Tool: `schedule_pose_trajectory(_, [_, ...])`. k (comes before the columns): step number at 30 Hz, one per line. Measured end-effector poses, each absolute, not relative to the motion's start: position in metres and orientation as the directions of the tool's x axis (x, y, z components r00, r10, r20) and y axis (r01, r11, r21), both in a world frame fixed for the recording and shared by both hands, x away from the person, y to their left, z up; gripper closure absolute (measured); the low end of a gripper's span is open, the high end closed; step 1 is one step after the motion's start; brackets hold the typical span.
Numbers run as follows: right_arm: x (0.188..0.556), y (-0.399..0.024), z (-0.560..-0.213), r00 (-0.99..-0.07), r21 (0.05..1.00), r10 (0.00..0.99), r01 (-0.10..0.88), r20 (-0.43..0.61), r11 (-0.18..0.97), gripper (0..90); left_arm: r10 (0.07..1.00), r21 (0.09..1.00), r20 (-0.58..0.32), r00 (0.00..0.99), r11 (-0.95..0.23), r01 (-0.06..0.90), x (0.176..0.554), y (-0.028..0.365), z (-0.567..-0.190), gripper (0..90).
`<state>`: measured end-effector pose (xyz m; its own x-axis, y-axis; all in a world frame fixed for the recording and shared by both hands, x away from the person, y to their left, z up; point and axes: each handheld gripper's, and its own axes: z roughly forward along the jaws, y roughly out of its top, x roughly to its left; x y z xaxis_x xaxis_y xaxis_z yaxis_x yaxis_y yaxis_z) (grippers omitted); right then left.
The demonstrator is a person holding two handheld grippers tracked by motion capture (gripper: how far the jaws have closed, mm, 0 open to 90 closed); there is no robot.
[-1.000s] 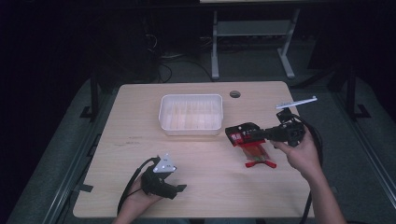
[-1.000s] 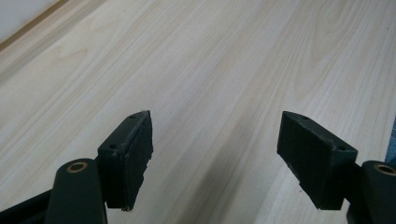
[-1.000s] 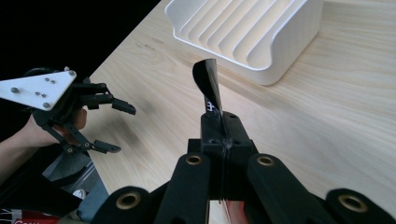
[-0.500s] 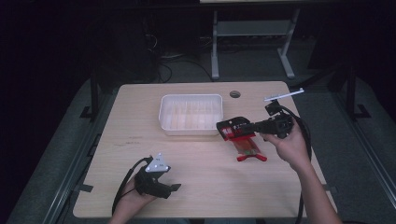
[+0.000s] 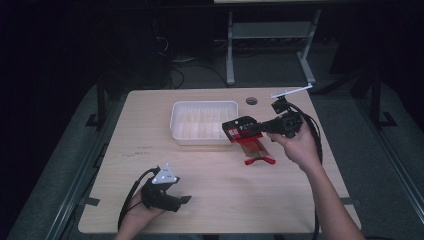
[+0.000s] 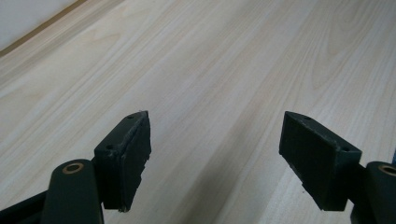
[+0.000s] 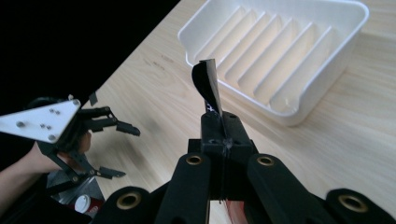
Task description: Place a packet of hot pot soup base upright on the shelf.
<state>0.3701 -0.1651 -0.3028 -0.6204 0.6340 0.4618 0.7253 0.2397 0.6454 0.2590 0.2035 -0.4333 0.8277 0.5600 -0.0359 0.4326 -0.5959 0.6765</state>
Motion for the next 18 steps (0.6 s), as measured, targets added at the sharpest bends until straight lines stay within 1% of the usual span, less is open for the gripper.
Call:
schedule_pose_trajectory(9, [0.387,-0.151,-0.289,-0.605,0.656,0.649,0.725,0.461,0.209,89.1,0.565,0.689,-0.040,0.824,-0.582,0.432,0.259,0.205,-0.431,24.7])
schedule_pose_trajectory(16, [0.400,-0.139,-0.277,-0.580,0.676,0.688,0.716,0.436,0.175,89.2,0.569,0.690,-0.040,0.821,-0.578,0.435,0.260,0.206,-0.431,24.6])
schedule_pose_trajectory(18, [0.405,-0.135,-0.274,-0.564,0.681,0.698,0.717,0.442,0.148,89.2,0.571,0.691,-0.041,0.820,-0.577,0.436,0.260,0.206,-0.431,24.6])
